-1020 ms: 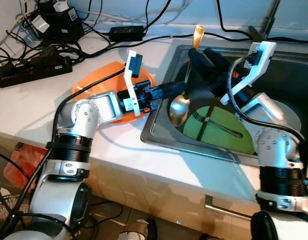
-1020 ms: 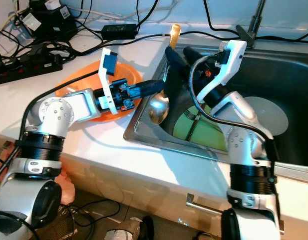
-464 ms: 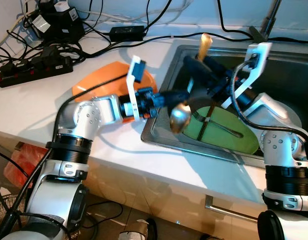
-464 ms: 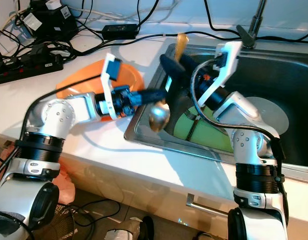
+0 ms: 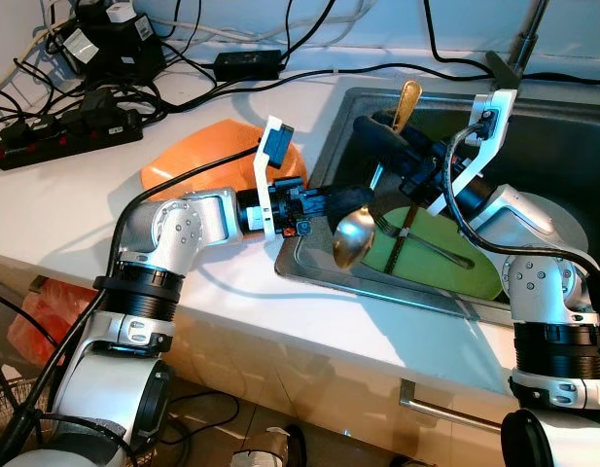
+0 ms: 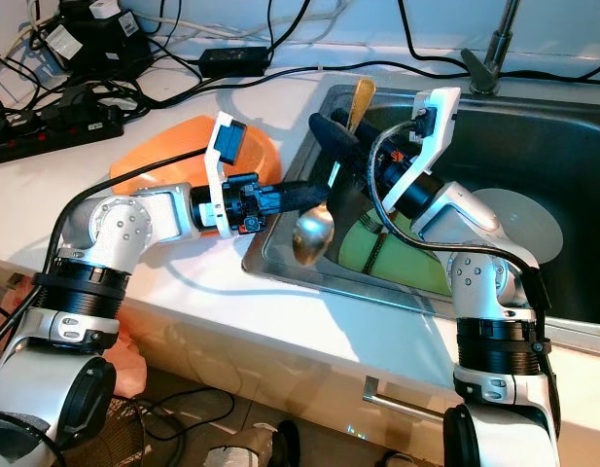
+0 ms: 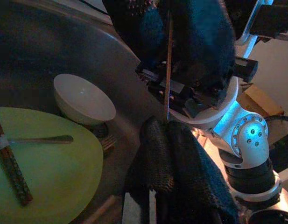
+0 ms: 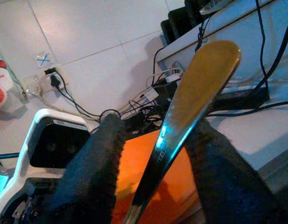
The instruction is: Kitchen organization
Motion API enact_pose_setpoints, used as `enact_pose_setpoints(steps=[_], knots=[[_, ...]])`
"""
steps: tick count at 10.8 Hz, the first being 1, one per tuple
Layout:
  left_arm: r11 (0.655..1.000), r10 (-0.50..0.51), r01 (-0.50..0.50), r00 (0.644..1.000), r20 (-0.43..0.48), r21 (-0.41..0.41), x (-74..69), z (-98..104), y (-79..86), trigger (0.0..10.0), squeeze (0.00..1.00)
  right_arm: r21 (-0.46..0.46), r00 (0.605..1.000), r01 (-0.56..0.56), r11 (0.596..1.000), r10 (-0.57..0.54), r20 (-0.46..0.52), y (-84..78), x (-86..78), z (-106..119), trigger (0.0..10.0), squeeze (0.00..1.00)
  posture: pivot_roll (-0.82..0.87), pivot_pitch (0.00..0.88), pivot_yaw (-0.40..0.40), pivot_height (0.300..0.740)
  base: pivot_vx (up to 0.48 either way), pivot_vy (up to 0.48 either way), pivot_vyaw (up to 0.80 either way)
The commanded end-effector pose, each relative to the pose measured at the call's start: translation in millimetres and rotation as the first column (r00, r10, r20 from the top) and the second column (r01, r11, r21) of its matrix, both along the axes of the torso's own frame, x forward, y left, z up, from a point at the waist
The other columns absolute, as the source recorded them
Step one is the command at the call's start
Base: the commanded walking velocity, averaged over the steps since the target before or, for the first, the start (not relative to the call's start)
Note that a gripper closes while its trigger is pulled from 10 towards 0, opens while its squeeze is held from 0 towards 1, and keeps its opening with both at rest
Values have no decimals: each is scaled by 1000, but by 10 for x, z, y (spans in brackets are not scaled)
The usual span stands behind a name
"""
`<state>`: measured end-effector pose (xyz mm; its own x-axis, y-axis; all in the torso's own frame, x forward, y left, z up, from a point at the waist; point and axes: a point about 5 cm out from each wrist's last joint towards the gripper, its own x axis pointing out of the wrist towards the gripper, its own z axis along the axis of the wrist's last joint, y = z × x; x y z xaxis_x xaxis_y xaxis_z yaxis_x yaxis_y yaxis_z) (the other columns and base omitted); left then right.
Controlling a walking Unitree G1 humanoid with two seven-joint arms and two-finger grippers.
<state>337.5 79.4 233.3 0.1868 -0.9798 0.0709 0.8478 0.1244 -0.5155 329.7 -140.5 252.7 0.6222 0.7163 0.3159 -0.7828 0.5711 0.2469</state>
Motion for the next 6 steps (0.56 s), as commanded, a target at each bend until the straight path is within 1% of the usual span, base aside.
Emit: enact_pose_setpoints(steps=[1,6], knots=[[1000,9,-9,1000,8,2,15,9,52,0,0,5,1000,-28,1000,28,-10,32,-6,-11,0,0,95,119,159,740,0,0,0],[1000,25,-25,1000,11,3,37,8,106,0,0,9,1000,-20,1000,20,-17,16,-1,-39,0,0,97,117,156,740,0,0,0]])
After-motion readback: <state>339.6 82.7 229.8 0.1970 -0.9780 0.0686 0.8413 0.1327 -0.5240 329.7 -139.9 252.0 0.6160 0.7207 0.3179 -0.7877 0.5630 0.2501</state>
